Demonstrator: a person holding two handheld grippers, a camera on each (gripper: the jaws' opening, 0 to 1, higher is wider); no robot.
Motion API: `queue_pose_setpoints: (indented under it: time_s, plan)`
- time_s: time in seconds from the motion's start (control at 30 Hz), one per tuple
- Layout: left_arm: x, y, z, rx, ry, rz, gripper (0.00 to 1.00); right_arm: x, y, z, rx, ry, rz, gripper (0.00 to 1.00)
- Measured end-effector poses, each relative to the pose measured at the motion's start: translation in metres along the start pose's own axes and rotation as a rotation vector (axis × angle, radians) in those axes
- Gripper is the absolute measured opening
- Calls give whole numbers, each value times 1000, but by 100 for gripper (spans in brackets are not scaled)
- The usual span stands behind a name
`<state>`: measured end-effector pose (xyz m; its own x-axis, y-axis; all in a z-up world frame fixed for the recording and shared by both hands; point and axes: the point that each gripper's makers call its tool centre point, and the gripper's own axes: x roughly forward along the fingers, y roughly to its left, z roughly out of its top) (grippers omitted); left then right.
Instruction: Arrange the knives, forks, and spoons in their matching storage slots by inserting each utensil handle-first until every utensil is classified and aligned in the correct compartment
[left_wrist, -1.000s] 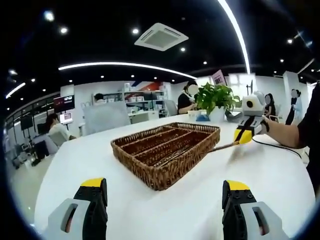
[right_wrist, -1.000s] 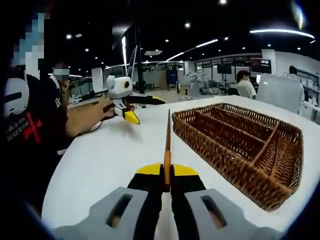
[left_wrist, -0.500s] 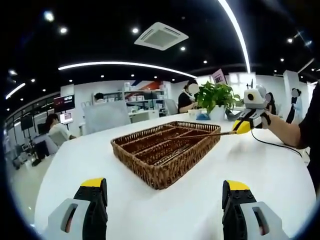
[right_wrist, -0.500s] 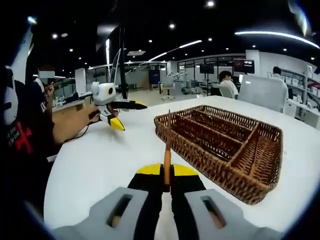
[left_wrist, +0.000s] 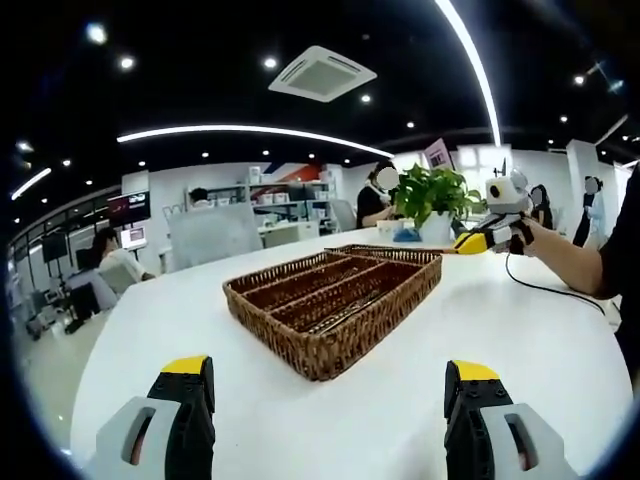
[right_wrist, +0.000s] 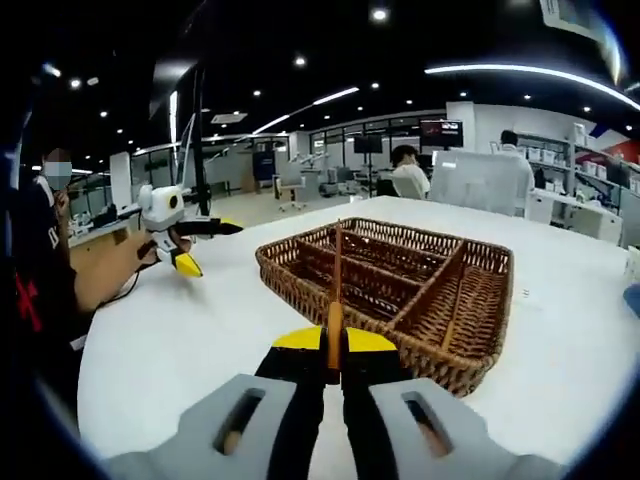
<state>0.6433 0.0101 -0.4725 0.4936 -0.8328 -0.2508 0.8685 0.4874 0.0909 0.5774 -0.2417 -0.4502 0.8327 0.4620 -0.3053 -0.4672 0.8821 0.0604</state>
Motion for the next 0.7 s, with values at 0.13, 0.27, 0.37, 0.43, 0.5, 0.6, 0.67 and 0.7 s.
queue_pose_setpoints:
  time_s: [0.13, 0.27, 0.37, 0.43, 0.5, 0.6, 0.67, 0.7]
  plan:
    - [0, 0, 0, 2, 0, 0, 100, -8, -18, 6, 39, -30, -73, 3]
    - [0, 0, 0, 2, 0, 0, 100, -13, -34, 4, 48, -23, -146, 3]
    - [2, 1, -2, 15, 9, 9, 100, -18, -49, 1, 59, -12, -208, 3]
    - [2, 1, -2, 11, 8, 4, 100, -22, -59, -2, 41, 4, -267, 3]
    - [2, 1, -2, 12, 6, 5, 100, -23, -63, -2, 52, 1, -280, 3]
    - [2, 1, -2, 11, 4, 5, 100, -28, -74, -2, 98, -8, -316, 3]
    - [2, 1, -2, 10, 2, 4, 100, -32, -80, -3, 141, -15, -346, 3]
    - [2, 1, -2, 11, 2, 5, 100, -33, -83, -4, 151, -14, -351, 3]
